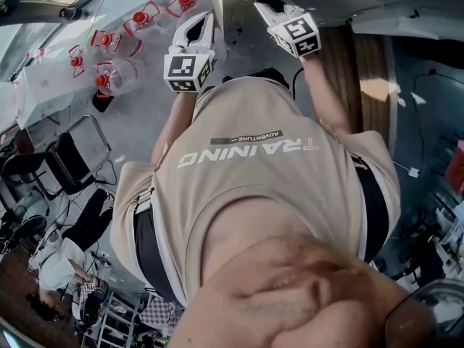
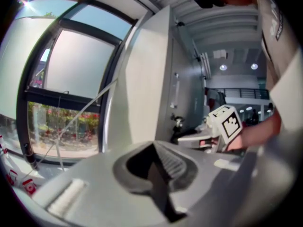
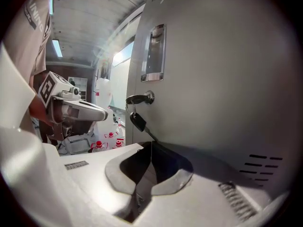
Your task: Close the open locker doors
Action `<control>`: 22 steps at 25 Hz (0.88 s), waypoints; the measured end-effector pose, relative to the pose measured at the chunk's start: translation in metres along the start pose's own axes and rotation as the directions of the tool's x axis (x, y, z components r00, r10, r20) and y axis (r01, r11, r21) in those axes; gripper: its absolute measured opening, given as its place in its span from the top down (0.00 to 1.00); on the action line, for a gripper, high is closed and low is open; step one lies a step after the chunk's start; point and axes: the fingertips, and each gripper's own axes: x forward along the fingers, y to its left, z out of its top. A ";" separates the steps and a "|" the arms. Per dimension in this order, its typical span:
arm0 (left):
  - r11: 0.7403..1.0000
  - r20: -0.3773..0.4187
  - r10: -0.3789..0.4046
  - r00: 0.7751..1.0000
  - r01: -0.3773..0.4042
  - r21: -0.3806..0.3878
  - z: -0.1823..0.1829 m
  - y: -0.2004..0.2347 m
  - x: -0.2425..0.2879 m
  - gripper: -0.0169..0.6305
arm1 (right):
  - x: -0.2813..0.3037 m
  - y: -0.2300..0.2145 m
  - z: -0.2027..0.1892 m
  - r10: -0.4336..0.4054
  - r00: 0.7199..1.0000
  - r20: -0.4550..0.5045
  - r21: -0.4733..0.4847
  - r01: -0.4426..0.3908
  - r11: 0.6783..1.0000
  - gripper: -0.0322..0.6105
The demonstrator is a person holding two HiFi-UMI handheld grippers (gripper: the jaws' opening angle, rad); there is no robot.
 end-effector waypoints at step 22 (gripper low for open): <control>0.989 -0.048 -0.151 0.987 0.150 -0.015 -0.032 -0.063 0.017 0.97 | -0.061 0.006 -0.046 -0.116 0.993 -0.035 0.118 0.120 0.986 0.93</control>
